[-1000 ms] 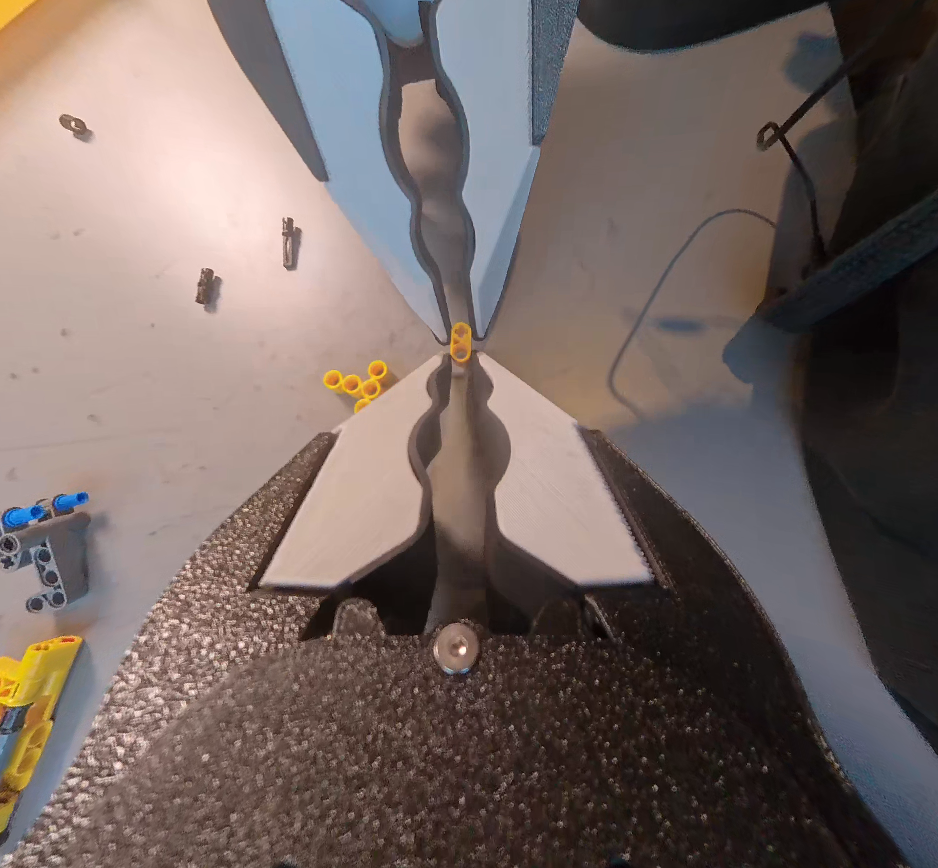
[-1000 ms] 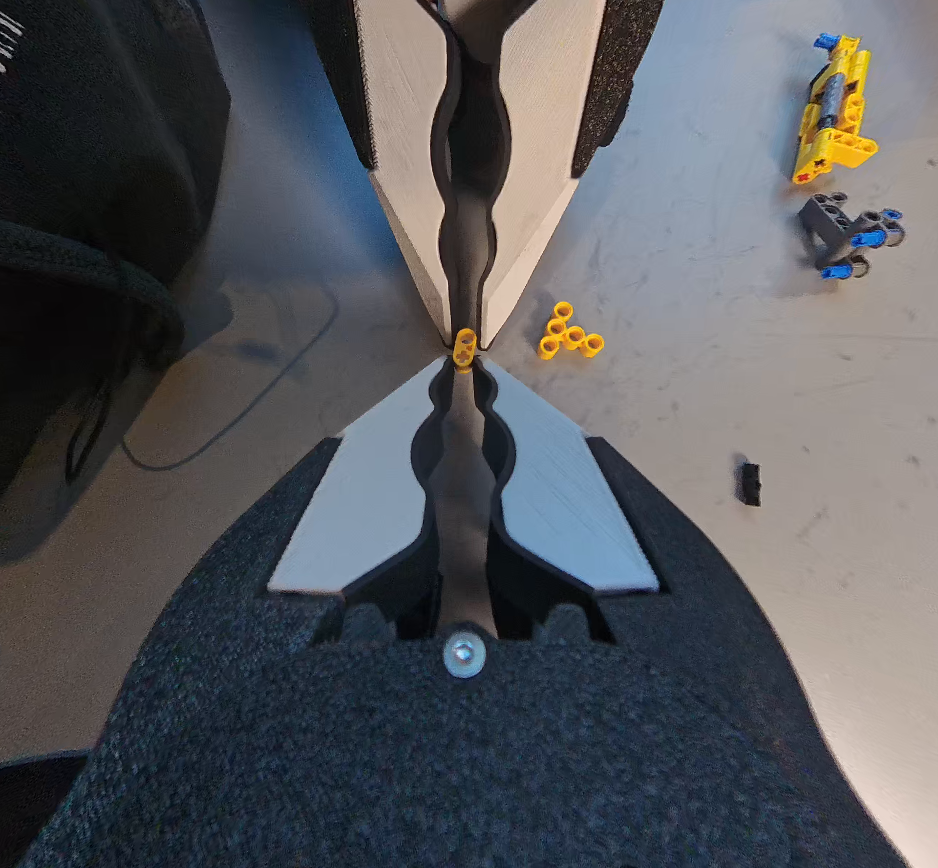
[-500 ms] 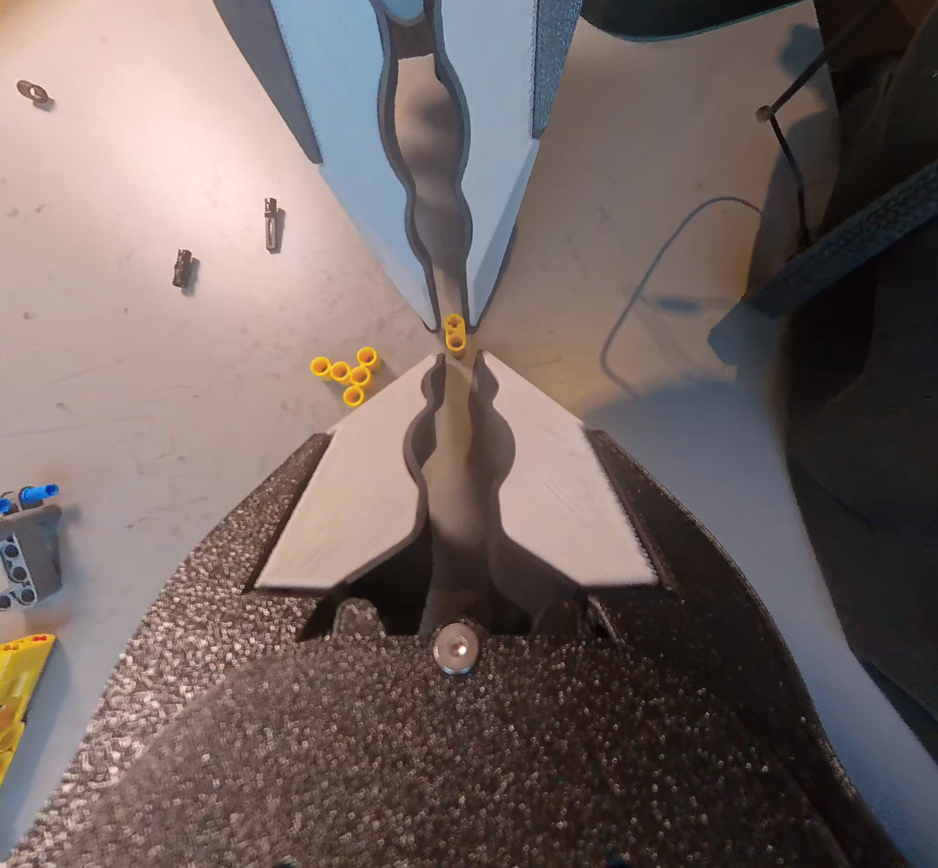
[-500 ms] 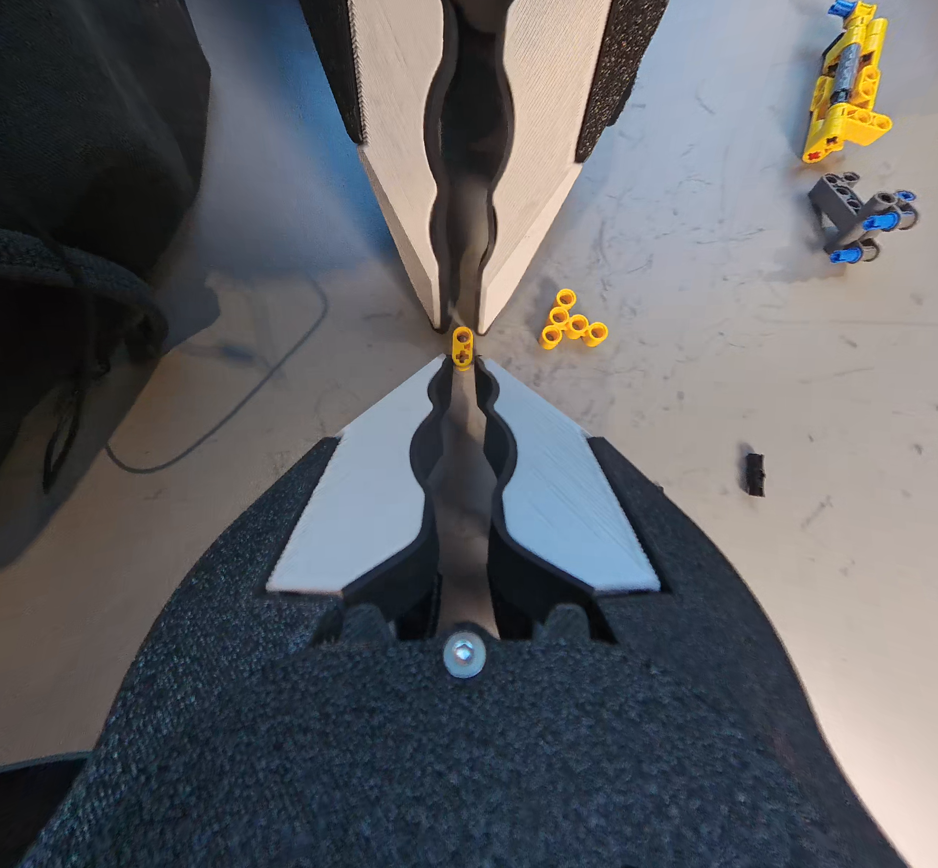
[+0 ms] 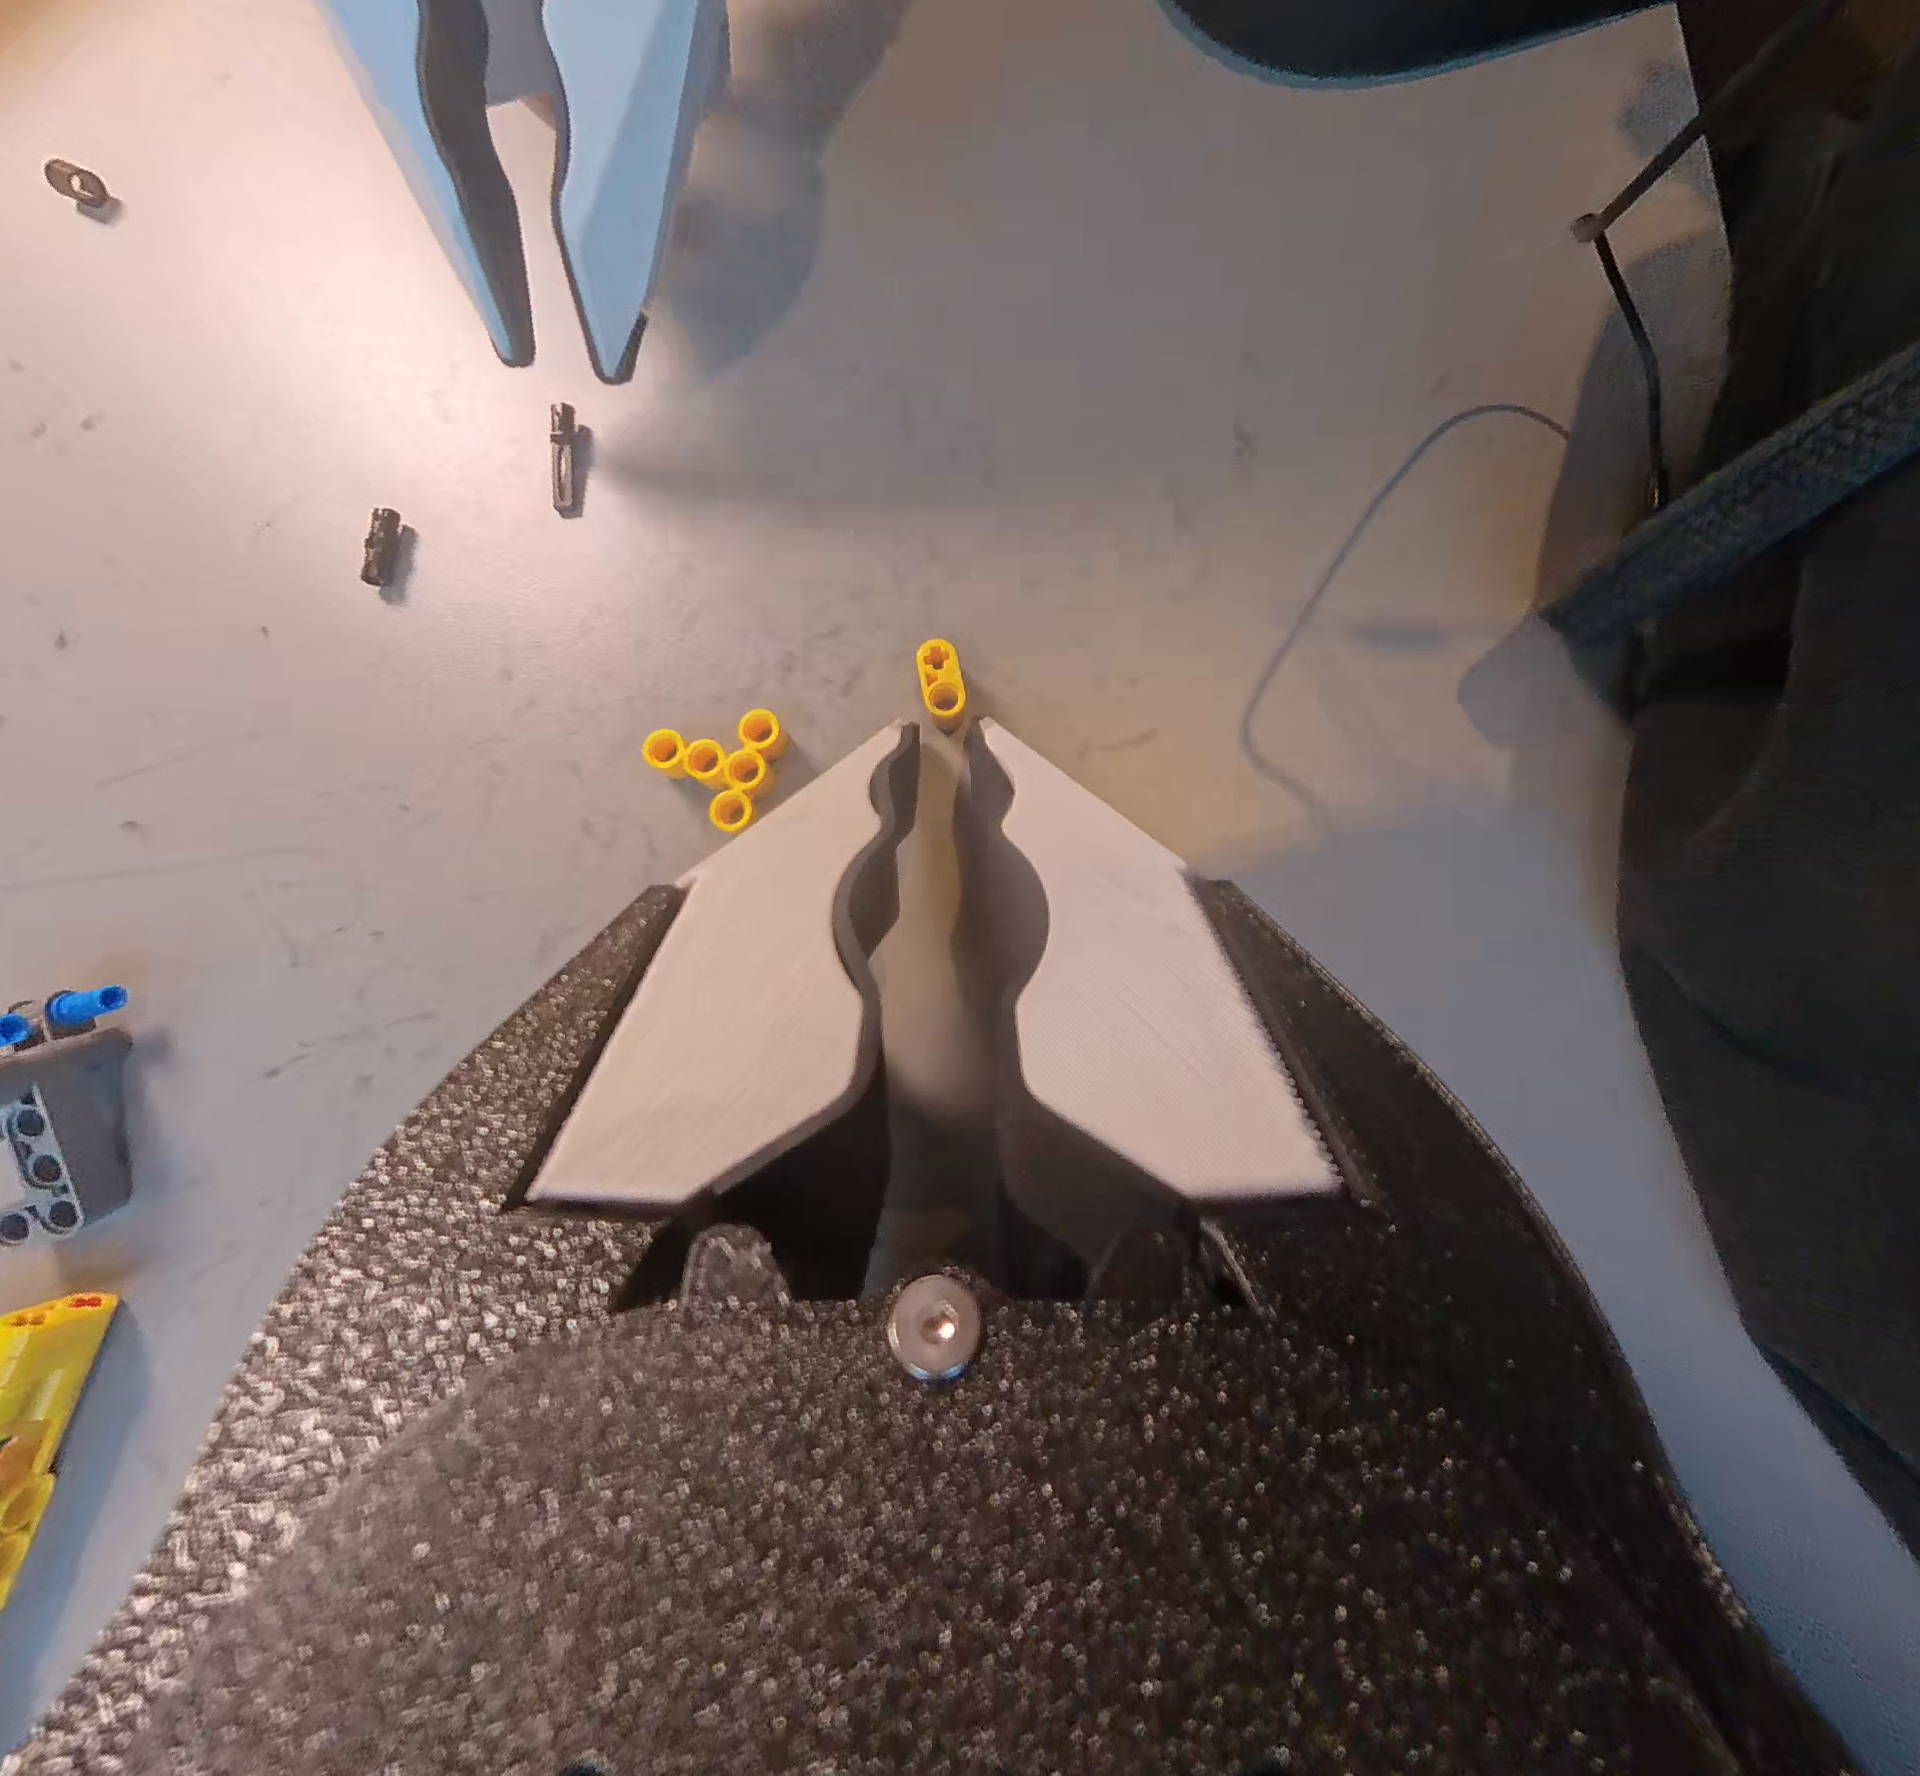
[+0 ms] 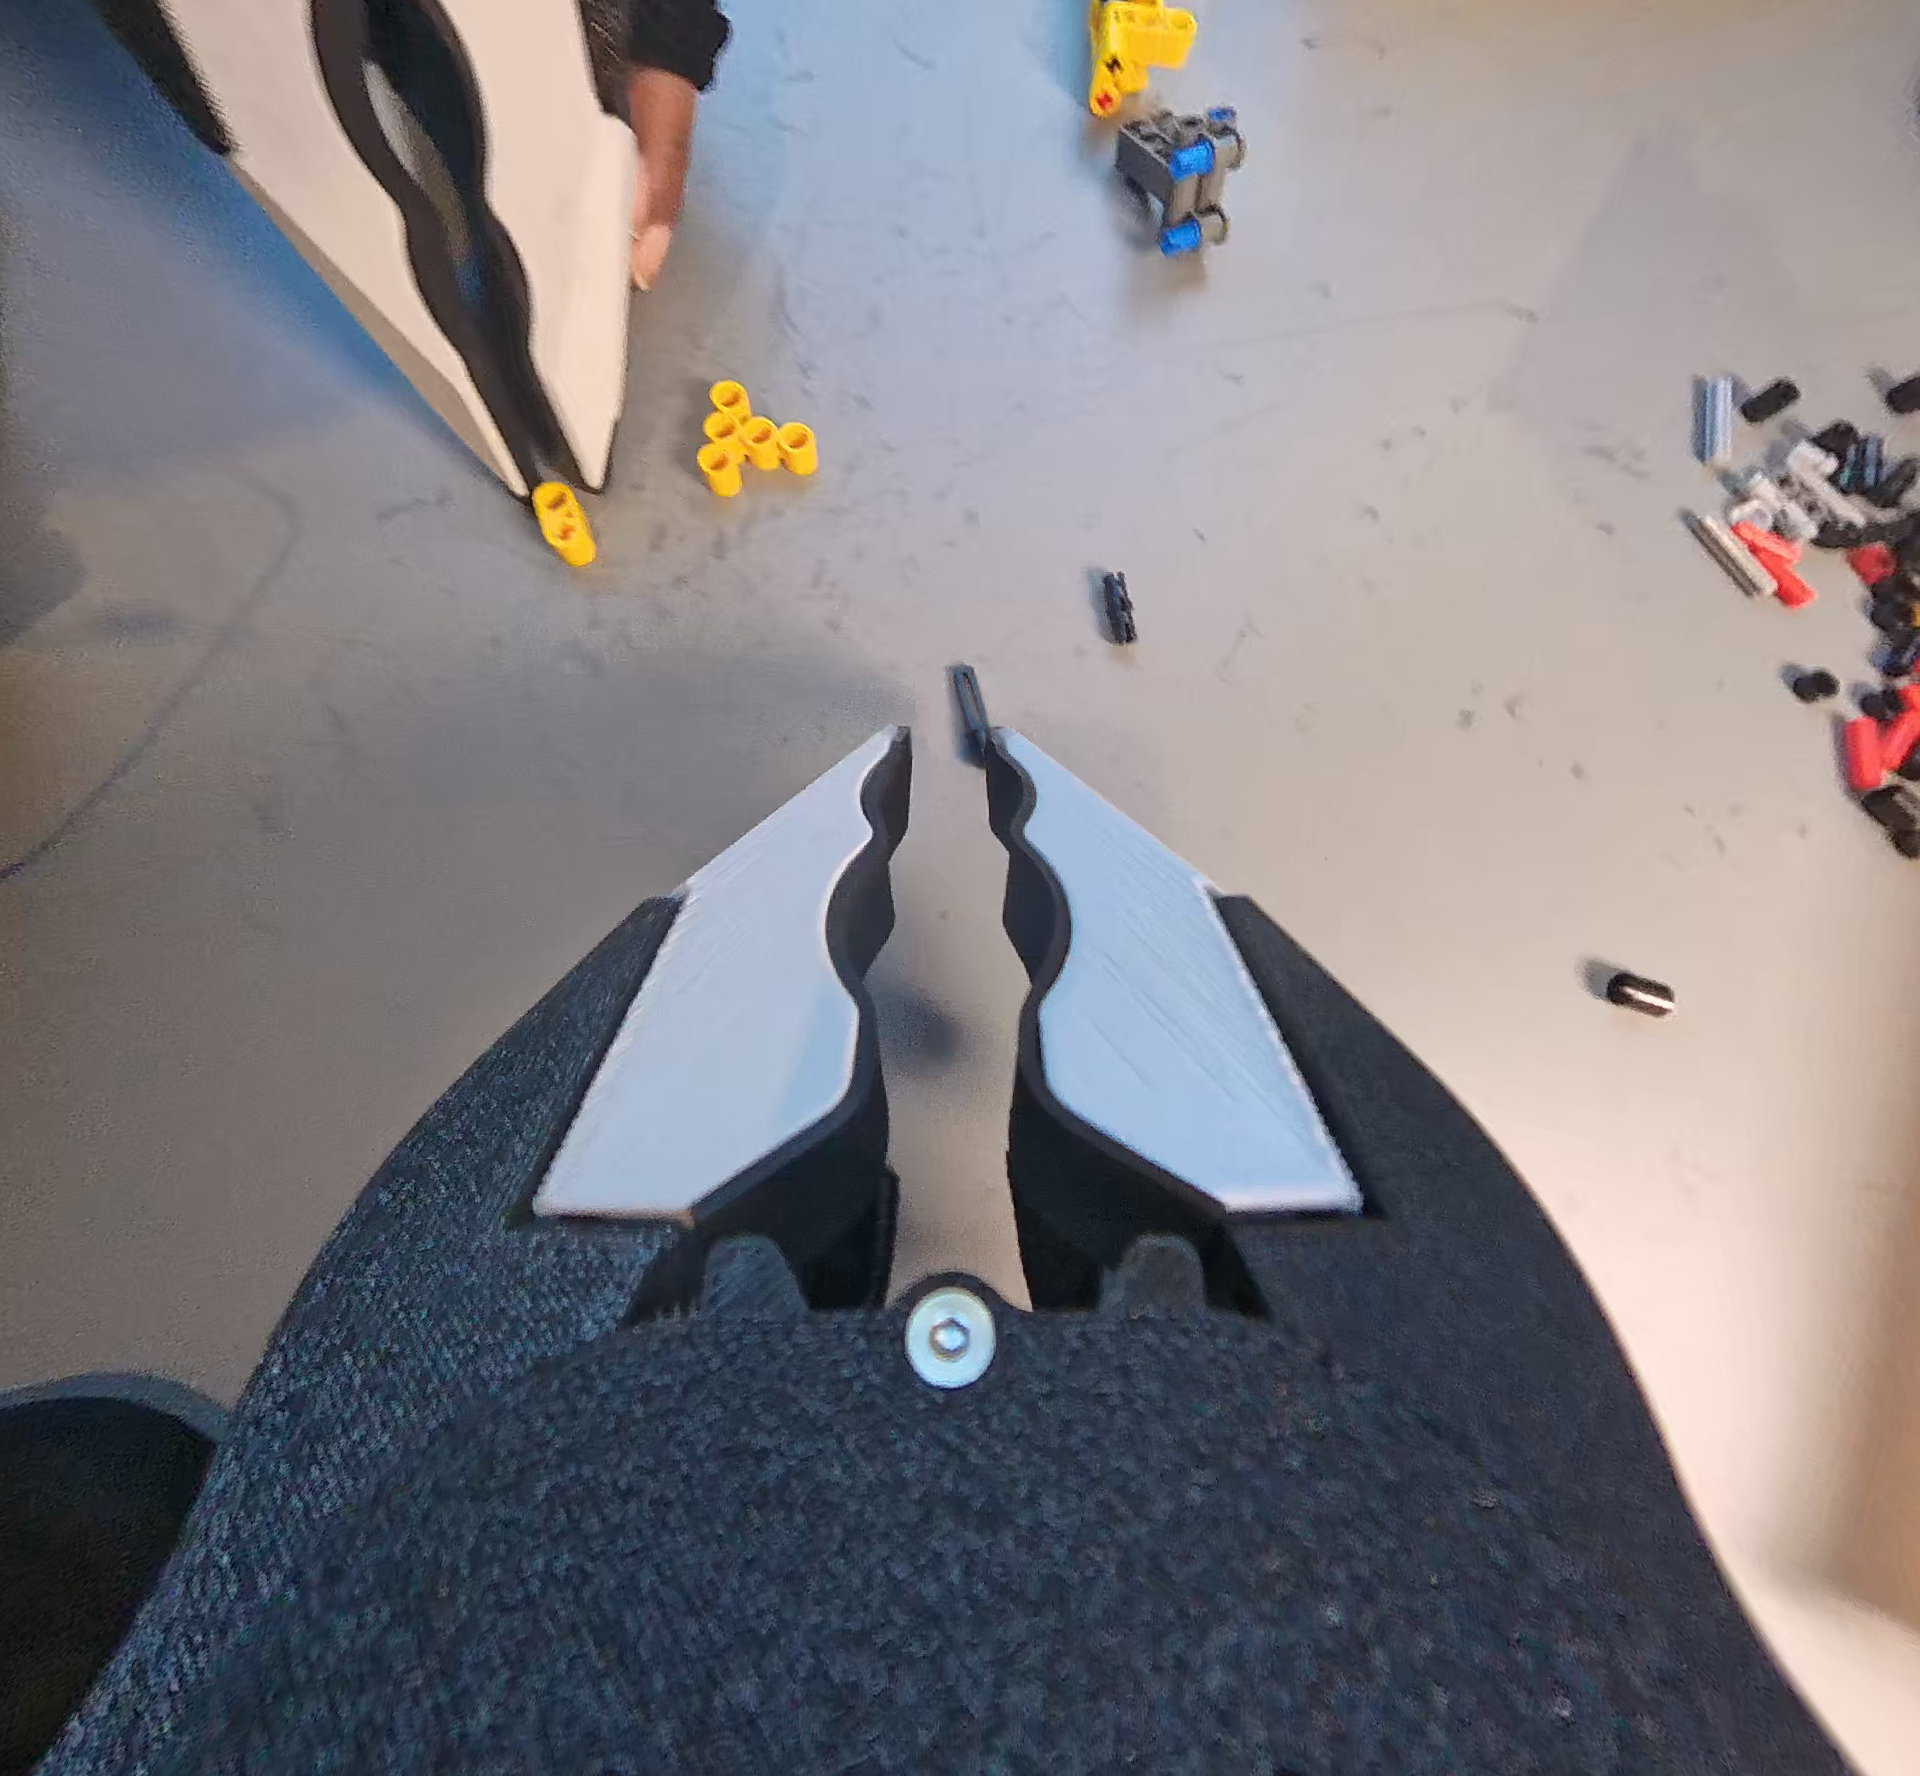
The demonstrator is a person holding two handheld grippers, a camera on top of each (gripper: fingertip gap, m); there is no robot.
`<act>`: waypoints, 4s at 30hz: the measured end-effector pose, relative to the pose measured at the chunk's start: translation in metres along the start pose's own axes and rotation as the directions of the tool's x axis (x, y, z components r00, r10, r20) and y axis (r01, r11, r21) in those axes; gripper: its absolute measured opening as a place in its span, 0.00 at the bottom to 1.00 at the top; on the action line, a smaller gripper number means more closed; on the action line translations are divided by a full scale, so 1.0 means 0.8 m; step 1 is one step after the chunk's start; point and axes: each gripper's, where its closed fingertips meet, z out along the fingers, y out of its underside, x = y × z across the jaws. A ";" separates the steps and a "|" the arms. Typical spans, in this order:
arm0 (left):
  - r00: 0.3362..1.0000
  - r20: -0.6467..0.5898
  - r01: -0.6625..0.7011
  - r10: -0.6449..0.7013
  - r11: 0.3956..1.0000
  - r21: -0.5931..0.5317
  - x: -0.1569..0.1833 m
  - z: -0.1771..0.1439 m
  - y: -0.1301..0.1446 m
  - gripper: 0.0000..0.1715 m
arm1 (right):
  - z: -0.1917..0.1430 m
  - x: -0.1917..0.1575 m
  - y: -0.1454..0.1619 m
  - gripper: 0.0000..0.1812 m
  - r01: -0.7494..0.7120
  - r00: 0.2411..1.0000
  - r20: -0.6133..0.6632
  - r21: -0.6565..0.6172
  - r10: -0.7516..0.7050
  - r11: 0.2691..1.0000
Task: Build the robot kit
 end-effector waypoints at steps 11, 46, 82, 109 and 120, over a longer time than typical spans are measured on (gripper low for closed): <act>0.988 0.112 0.087 -0.103 0.986 0.142 -0.040 -0.025 -0.020 0.10 | 0.019 -0.002 -0.001 0.02 0.025 1.000 0.014 -0.015 -0.024 1.000; 0.992 -0.007 0.114 -0.127 0.862 0.494 -0.030 -0.071 -0.084 0.02 | -0.024 -0.073 -0.130 0.03 0.021 0.981 0.159 0.467 -0.107 0.884; 0.995 0.010 0.095 -0.095 0.995 0.005 -0.003 0.000 -0.005 0.05 | 0.030 -0.100 -0.043 0.02 0.293 0.947 0.238 -0.363 -0.216 0.885; 0.988 0.100 0.120 -0.120 0.993 0.005 -0.005 0.005 -0.005 0.04 | 0.034 -0.097 -0.046 0.02 0.145 0.984 0.159 -0.478 -0.077 0.867; 0.983 0.112 0.144 -0.144 0.990 0.006 -0.005 0.005 -0.005 0.04 | 0.039 -0.098 -0.050 0.02 0.019 0.993 0.118 -0.407 0.031 0.913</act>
